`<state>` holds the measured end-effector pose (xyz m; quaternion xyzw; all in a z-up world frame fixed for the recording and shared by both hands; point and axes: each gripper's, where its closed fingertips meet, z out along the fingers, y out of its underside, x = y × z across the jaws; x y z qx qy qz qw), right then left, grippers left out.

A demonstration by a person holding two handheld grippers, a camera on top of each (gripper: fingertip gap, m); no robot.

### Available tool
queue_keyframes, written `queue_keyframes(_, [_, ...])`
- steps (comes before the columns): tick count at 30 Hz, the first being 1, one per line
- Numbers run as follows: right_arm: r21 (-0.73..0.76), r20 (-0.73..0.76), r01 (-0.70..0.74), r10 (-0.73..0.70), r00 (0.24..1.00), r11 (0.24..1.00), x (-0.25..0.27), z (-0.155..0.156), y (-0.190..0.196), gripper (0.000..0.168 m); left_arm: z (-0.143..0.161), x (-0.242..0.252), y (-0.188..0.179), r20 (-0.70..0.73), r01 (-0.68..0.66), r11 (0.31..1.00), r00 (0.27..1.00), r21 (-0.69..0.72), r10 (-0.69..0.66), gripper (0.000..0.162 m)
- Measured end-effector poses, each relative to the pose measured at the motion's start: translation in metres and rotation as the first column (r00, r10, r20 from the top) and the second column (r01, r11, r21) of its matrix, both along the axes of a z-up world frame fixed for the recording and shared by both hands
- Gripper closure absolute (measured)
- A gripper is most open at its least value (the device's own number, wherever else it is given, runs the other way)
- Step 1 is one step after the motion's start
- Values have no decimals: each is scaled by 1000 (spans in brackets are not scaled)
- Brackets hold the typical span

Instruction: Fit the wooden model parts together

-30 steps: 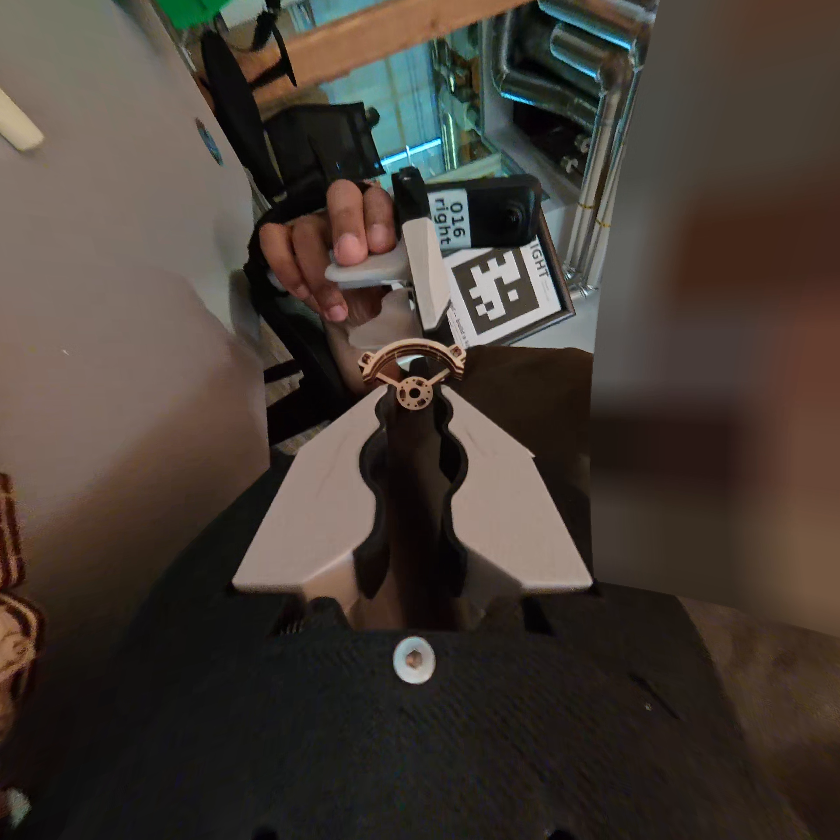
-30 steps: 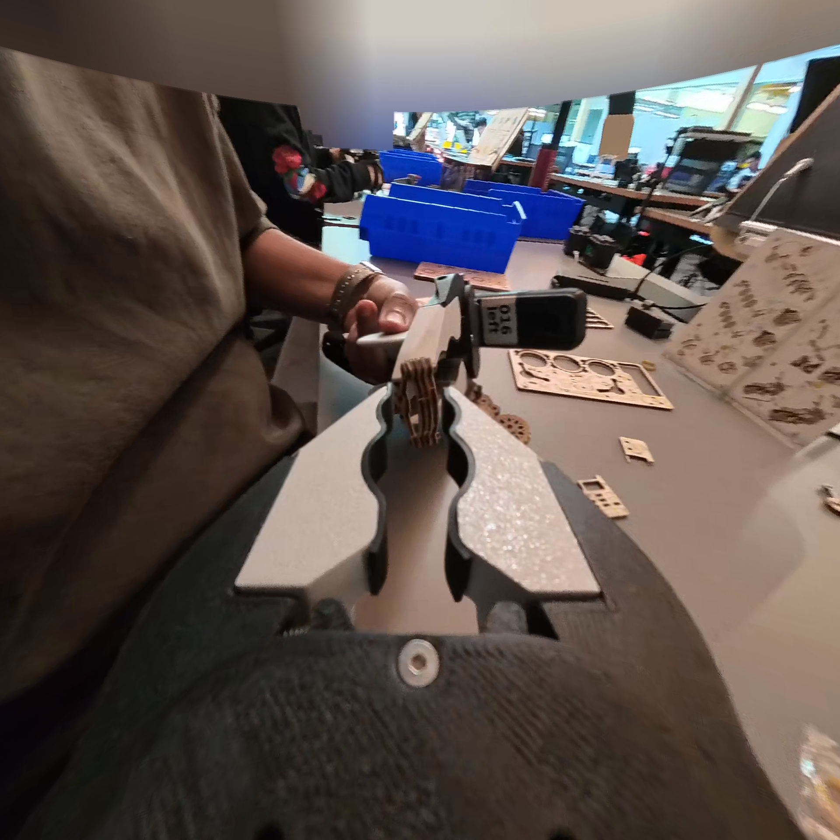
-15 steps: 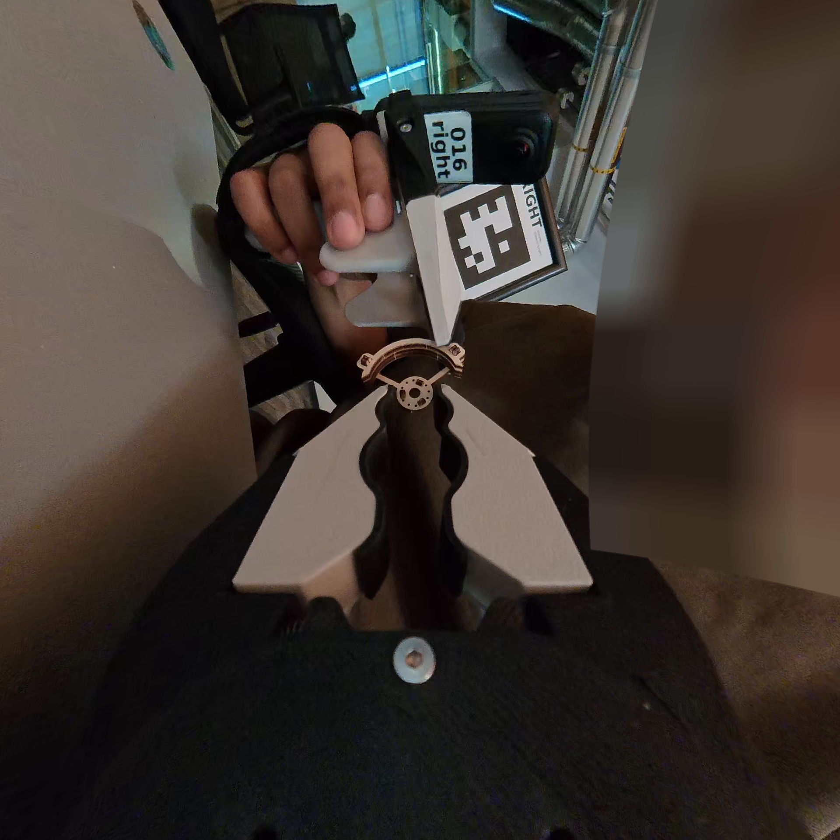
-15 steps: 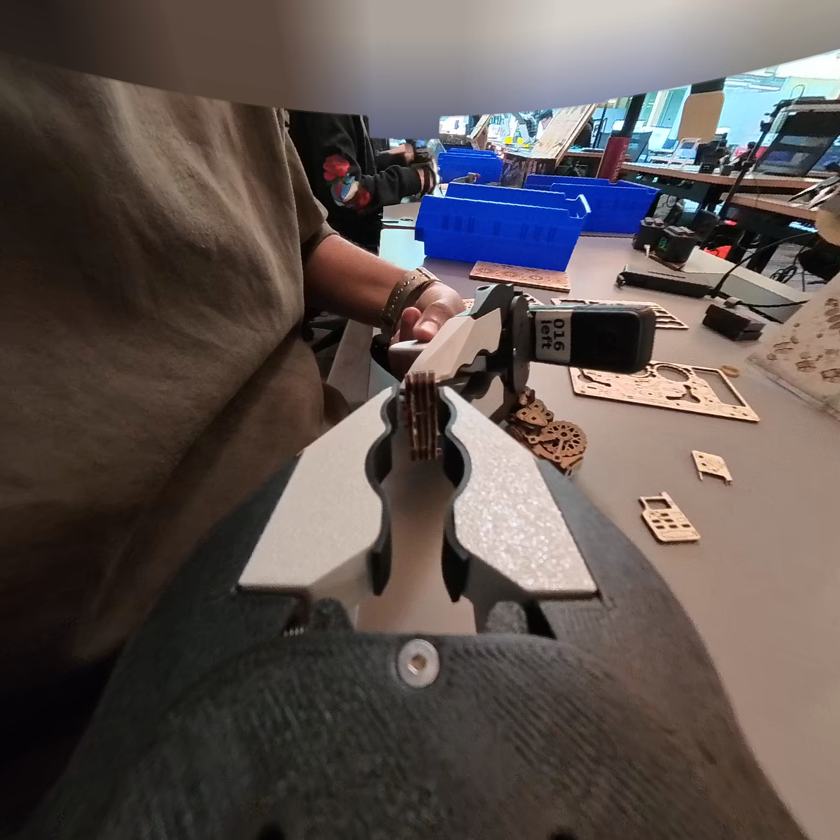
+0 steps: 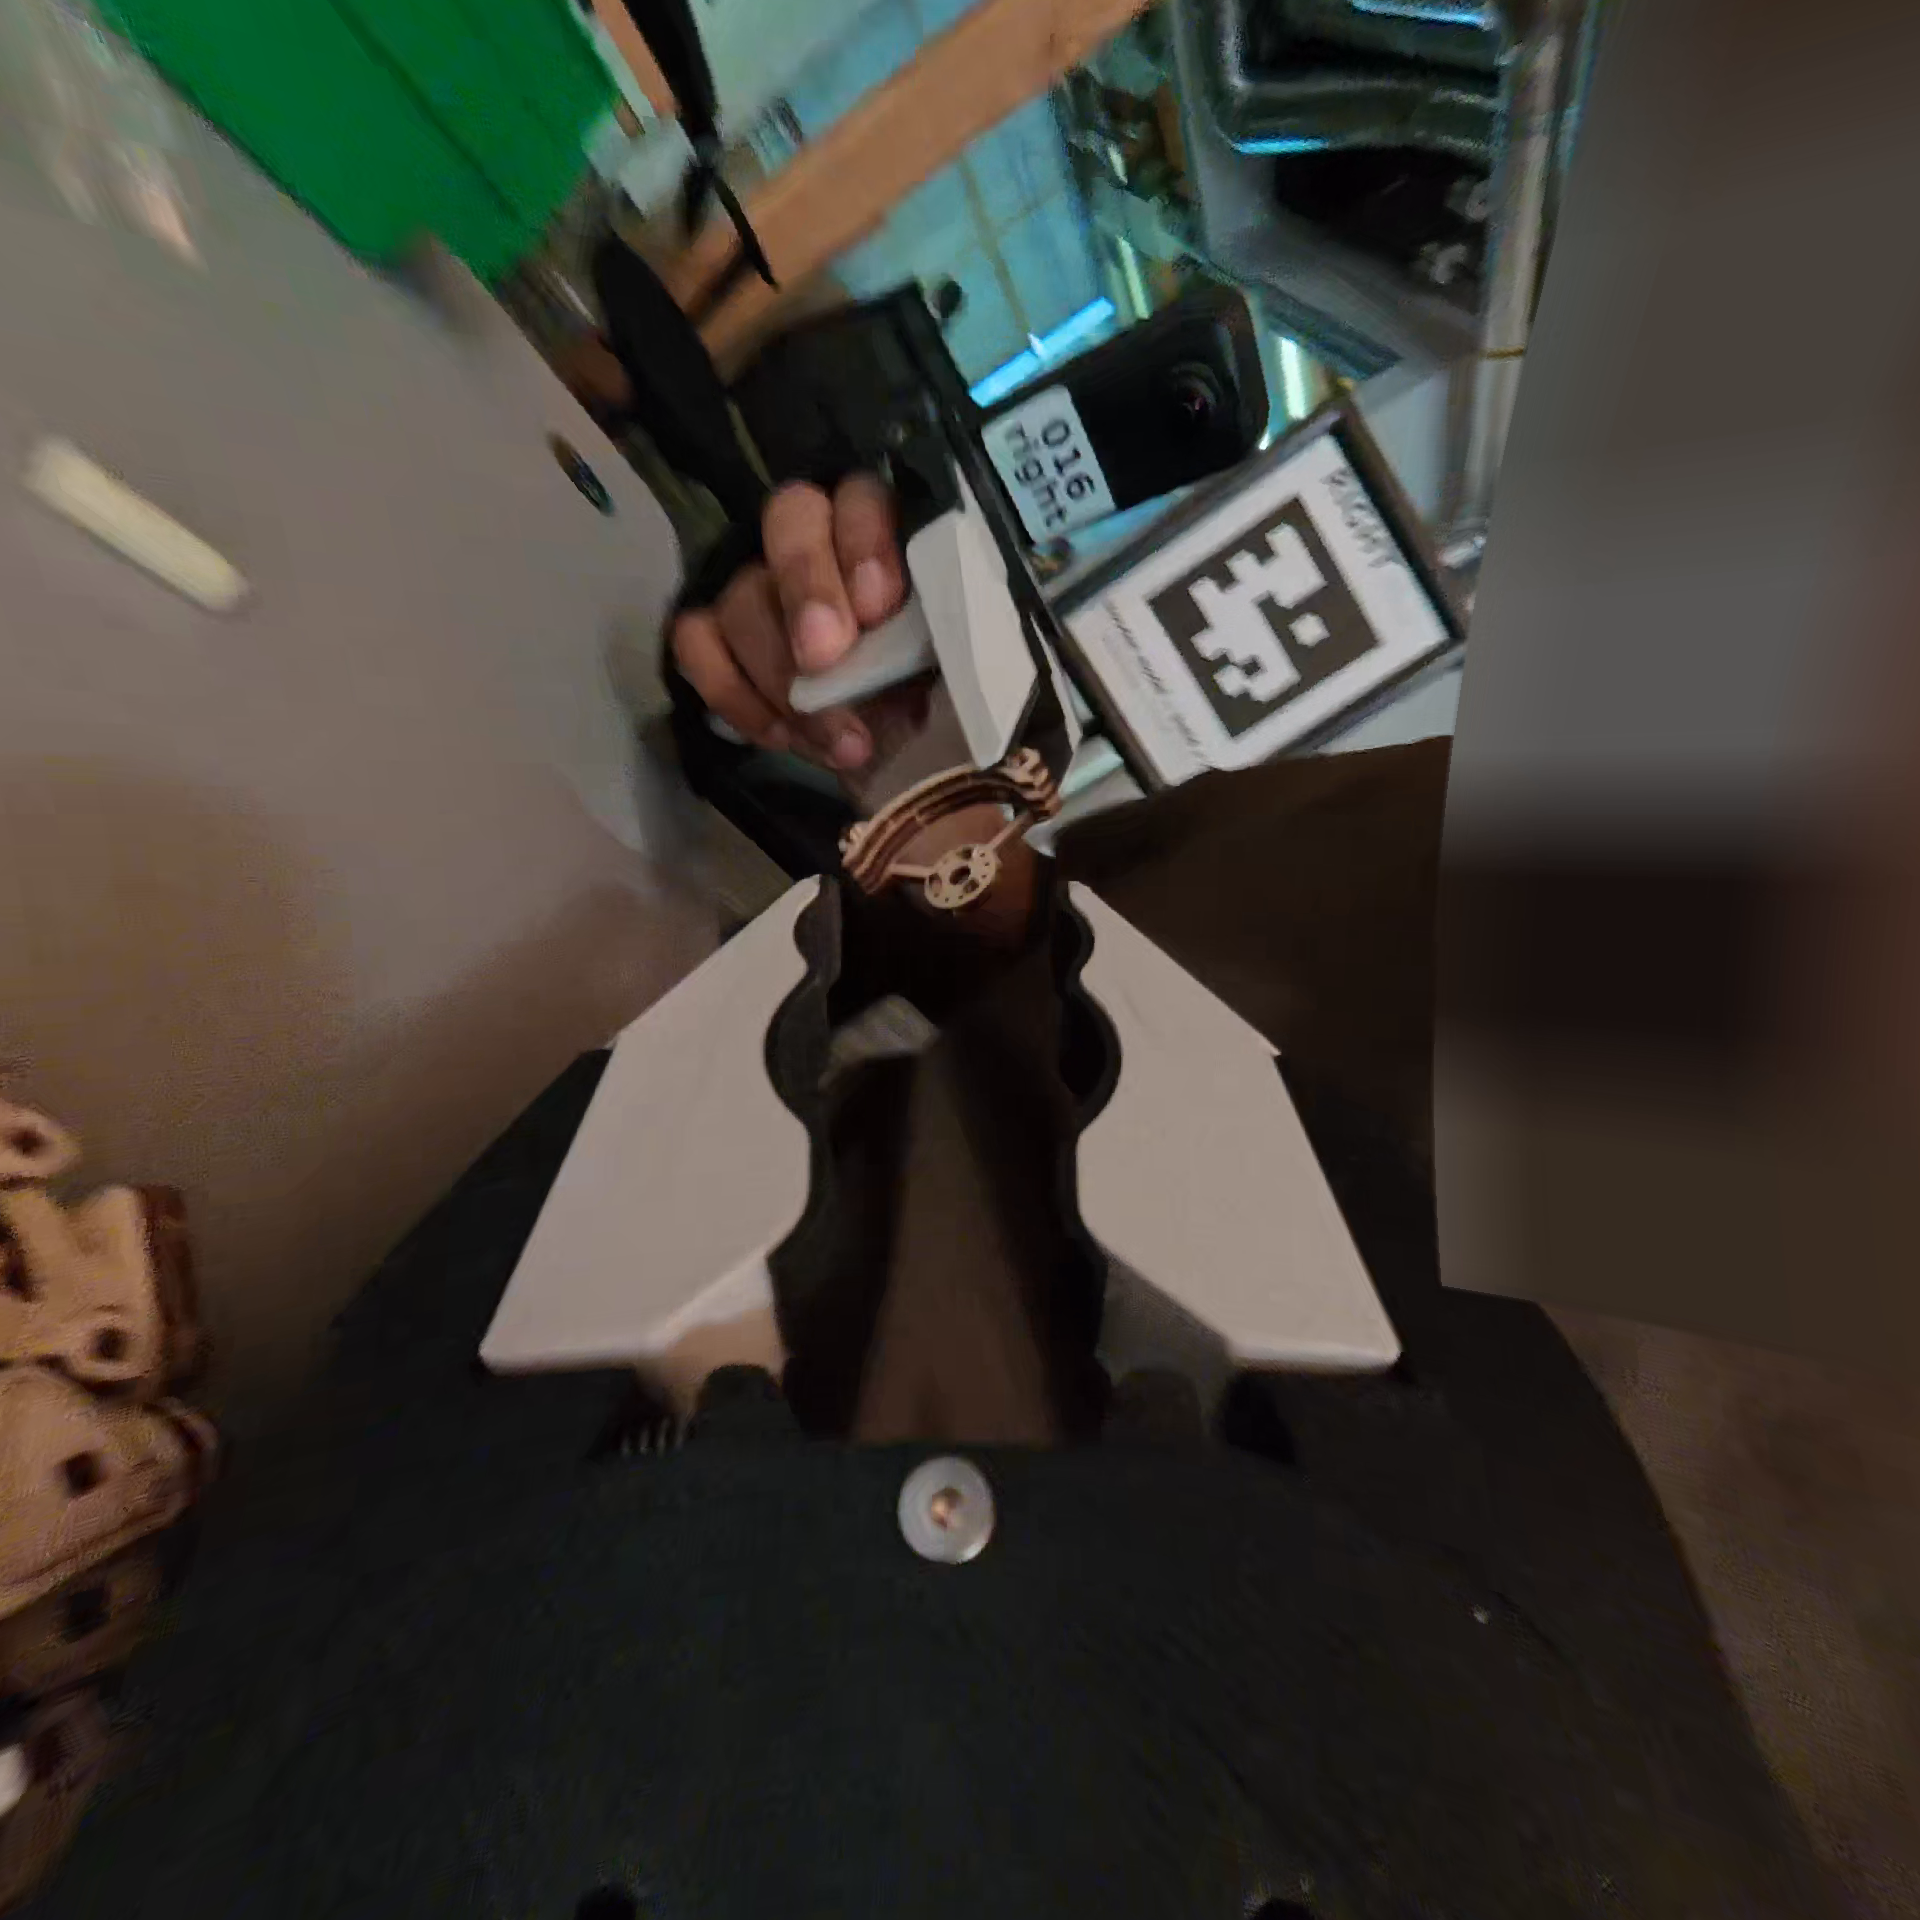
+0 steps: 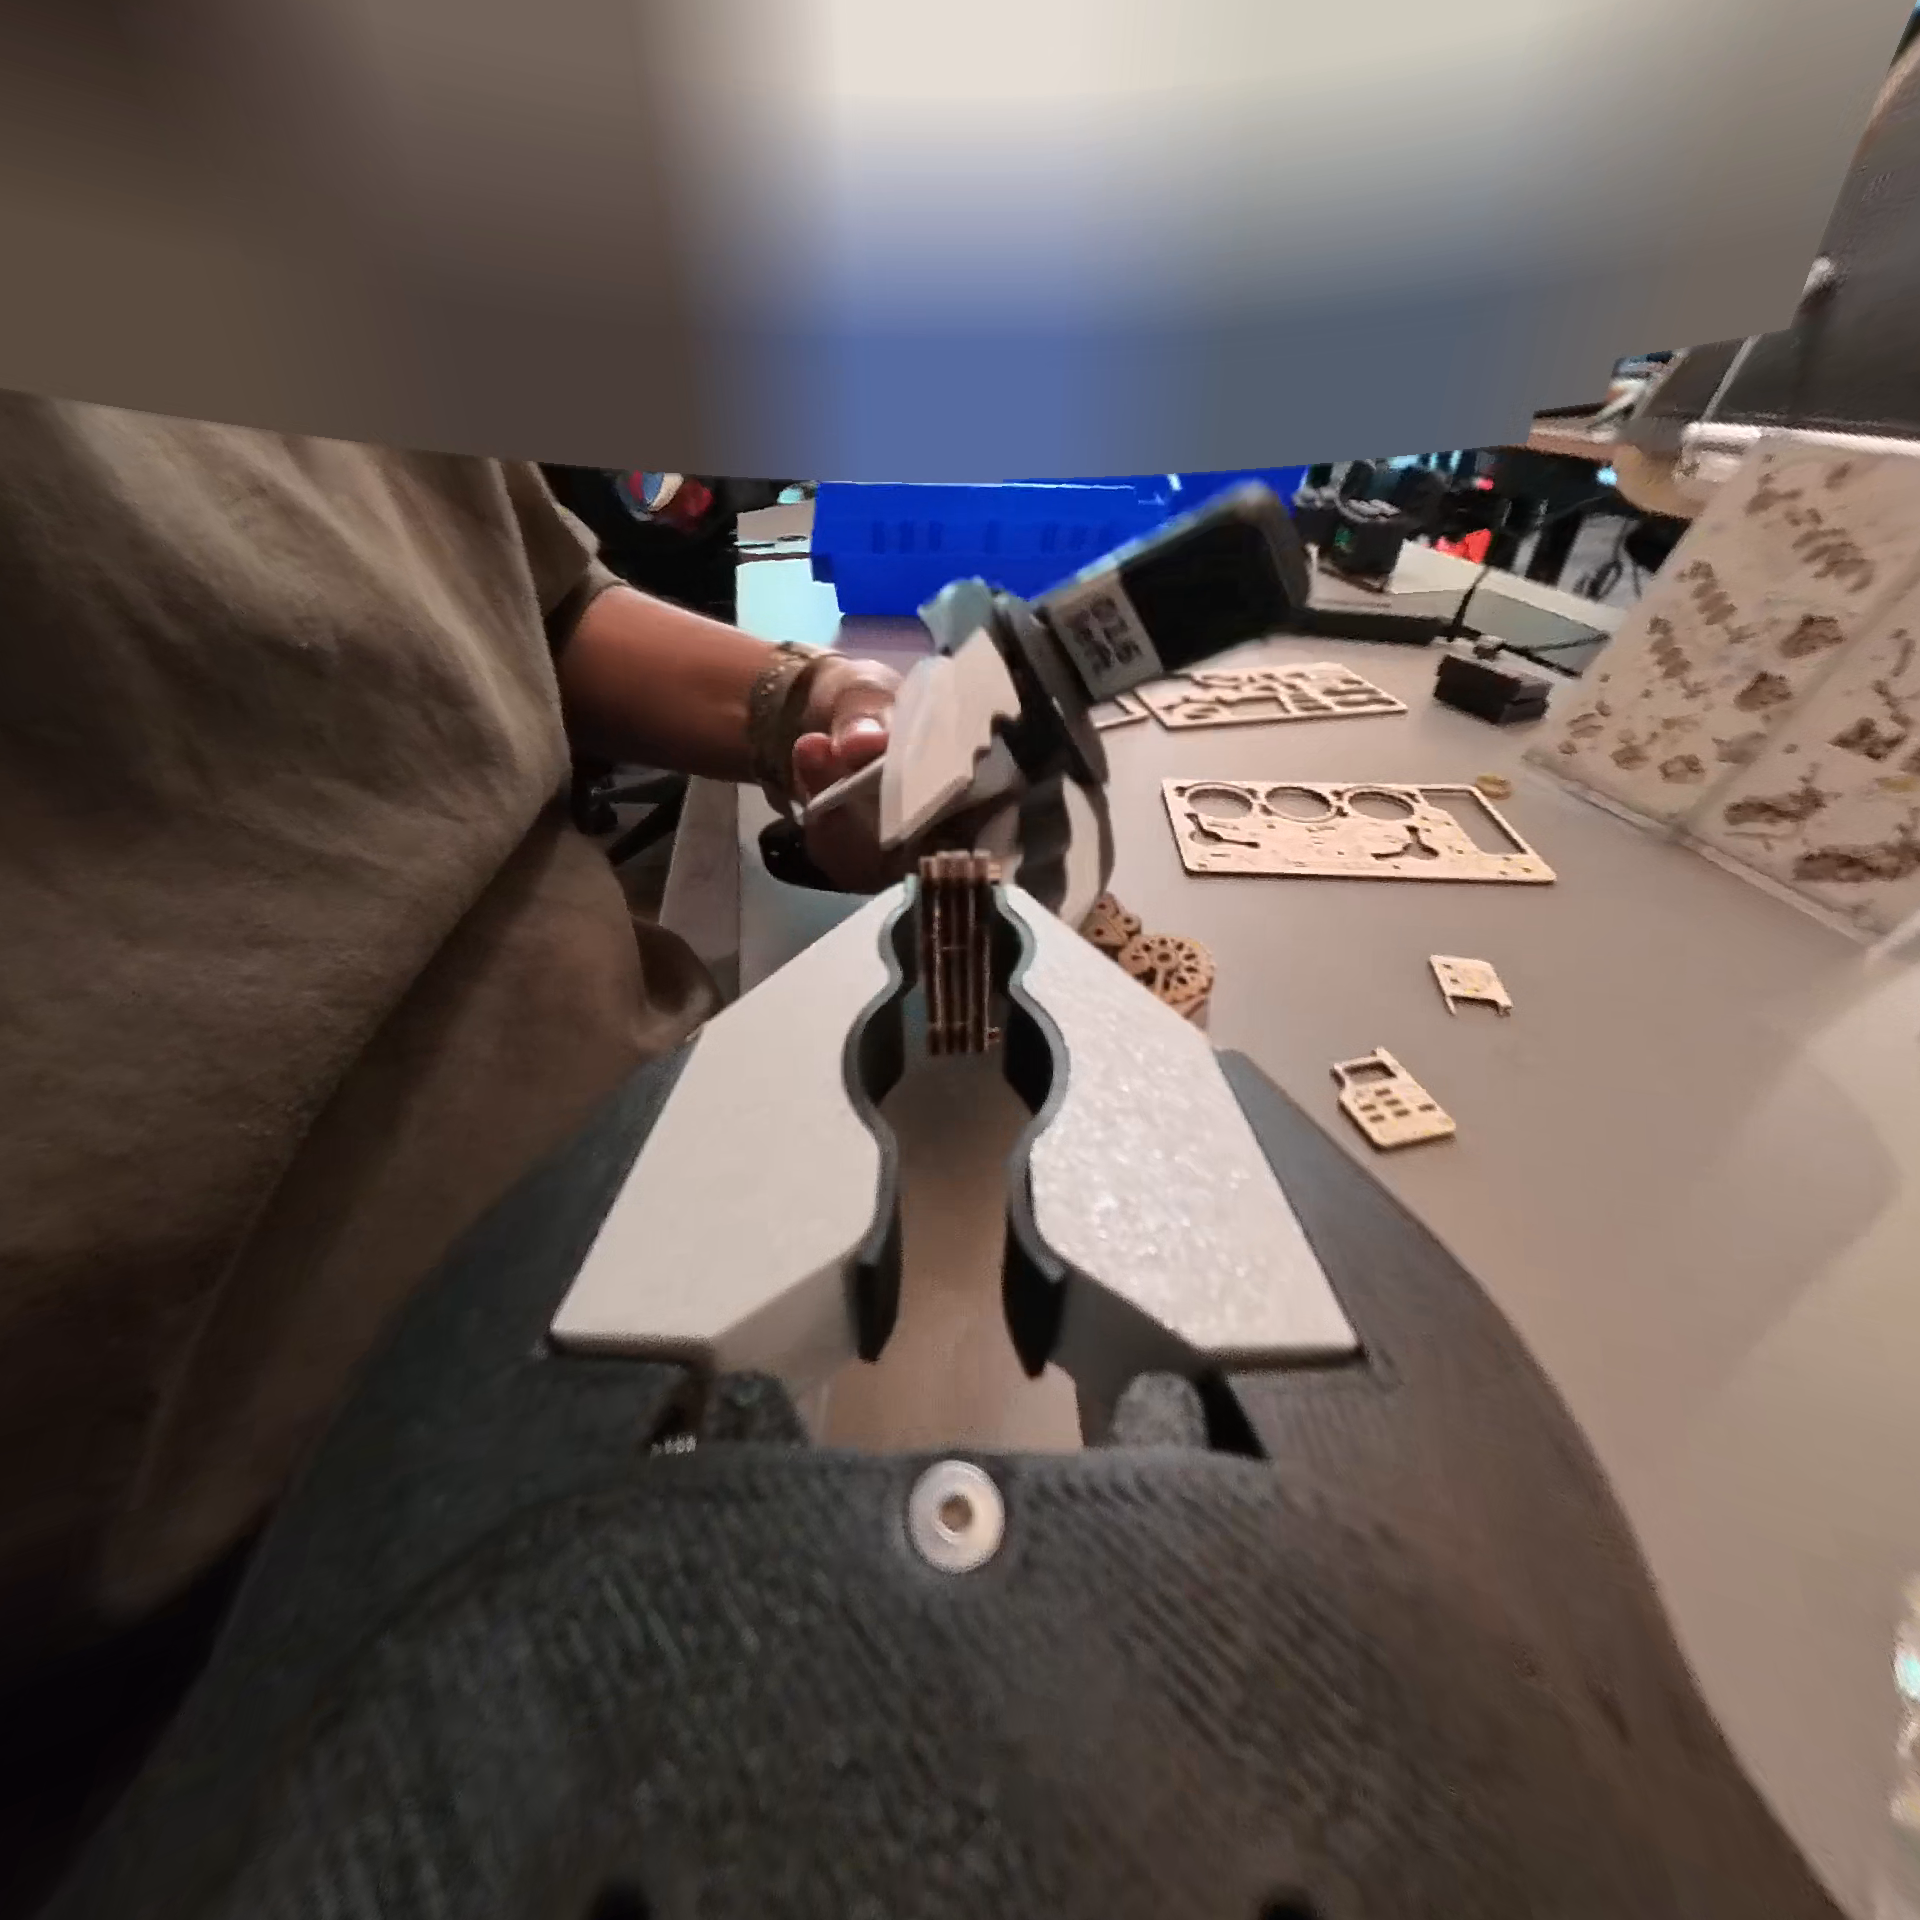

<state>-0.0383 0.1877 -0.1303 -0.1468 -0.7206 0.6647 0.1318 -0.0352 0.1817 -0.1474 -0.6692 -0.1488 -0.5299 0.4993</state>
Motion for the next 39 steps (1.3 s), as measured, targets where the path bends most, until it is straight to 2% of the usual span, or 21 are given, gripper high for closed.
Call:
queue_keyframes(1, [-6,28,6,-5,1000,1000,-2,-1,2,157,2,-8,3,-63,-66,998,996,19,67,124])
queue_keyframes(4, [-24,121,15,-12,993,1000,-7,-6,3,157,12,-23,4,-244,-203,972,943,116,226,127])
queue_keyframes(7, [-39,195,31,-23,981,999,-11,-11,3,158,9,-17,5,-399,-195,970,886,144,237,128])
queue_keyframes(10, [-52,239,28,-15,971,998,-12,-13,2,158,4,-14,9,-493,-215,965,830,153,263,134])
queue_keyframes(23, [-80,298,17,8,955,997,-13,-15,-1,158,2,-9,11,-561,-205,960,780,189,277,154])
queue_keyframes(30, [-88,313,11,17,949,996,-13,-16,-1,158,1,-10,12,-563,-215,959,776,187,284,150])
queue_keyframes(39, [-96,335,3,29,942,995,-13,-18,-1,158,1,-9,12,-586,-212,957,757,200,290,153])
